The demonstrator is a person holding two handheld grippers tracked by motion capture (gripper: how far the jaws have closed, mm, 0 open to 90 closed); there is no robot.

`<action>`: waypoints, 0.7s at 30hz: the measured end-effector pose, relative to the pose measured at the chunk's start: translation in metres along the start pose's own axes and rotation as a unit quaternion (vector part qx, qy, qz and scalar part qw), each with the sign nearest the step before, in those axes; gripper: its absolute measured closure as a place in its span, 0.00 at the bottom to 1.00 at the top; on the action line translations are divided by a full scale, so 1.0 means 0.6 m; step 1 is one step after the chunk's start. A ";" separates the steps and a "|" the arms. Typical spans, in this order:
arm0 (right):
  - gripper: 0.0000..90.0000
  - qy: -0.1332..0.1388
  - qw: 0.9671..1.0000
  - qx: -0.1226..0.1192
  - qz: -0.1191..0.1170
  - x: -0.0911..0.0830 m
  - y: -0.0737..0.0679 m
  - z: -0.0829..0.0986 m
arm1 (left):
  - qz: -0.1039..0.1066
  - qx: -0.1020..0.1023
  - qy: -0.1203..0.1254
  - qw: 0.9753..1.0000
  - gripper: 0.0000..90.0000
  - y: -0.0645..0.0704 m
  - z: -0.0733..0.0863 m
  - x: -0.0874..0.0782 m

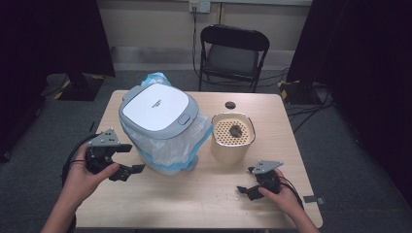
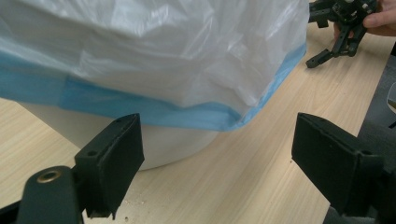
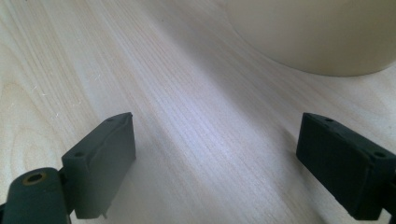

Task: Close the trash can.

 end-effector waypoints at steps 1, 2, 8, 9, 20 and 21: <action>0.12 0.000 1.000 0.000 0.000 0.000 0.000 0.000 | 0.002 0.001 -0.001 1.000 0.18 0.000 0.003 0.003; 0.12 0.000 1.000 0.000 0.000 0.000 0.000 0.000 | 0.004 -0.003 0.000 1.000 0.18 0.000 0.006 0.006; 0.12 0.000 1.000 0.000 0.000 0.000 0.000 0.000 | 0.005 -0.005 -0.005 1.000 0.18 -0.001 0.022 0.022; 0.12 0.000 1.000 0.000 0.000 0.000 0.000 0.000 | 0.008 -0.007 -0.003 1.000 0.18 0.000 0.025 0.025; 0.12 0.000 1.000 0.000 0.000 0.000 0.000 0.000 | 0.009 -0.012 0.005 1.000 0.18 0.004 0.053 0.039; 0.12 0.000 1.000 0.000 0.000 0.000 0.000 0.000 | 0.008 -0.010 0.005 1.000 0.18 0.005 0.057 0.040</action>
Point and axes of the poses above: each handheld gripper's, and its own axes: x roughly forward along the jaws, z roughly out of its underside, y roughly to its right, the point moved 2 cm from there along x, roughly forward along the jaws, and after that the axes turned 3 degrees about -y, right-handed, at the moved point
